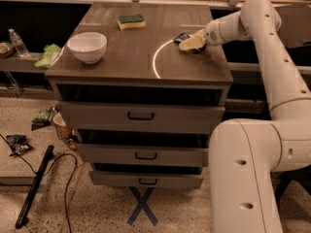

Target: Move rxbar blueberry near sponge

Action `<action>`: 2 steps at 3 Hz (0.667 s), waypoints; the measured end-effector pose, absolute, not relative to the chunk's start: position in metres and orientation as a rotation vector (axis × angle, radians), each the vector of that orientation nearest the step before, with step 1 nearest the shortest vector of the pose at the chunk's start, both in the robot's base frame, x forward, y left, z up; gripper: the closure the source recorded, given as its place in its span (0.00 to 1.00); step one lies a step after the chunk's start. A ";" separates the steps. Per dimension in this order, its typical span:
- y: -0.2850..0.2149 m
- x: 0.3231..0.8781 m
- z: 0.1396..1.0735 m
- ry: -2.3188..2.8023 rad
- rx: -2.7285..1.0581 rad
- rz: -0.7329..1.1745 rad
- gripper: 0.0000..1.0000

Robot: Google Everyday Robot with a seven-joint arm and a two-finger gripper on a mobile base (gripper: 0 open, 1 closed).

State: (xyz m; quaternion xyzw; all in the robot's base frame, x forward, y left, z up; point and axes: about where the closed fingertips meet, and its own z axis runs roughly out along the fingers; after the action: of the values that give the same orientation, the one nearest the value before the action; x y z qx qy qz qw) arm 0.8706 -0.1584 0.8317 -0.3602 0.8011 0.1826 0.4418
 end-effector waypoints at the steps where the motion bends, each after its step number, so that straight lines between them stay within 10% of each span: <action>1: -0.147 0.871 0.836 1.962 -0.932 0.454 0.72; 2: -0.107 0.883 0.892 1.834 -0.931 0.446 1.00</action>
Offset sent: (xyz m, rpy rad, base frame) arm 0.0017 0.0946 0.1425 0.1033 -0.3196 0.0489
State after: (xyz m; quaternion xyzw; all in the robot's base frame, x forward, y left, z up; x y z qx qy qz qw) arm 0.8830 -0.1068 0.8924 -0.3841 0.7568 0.1839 0.4958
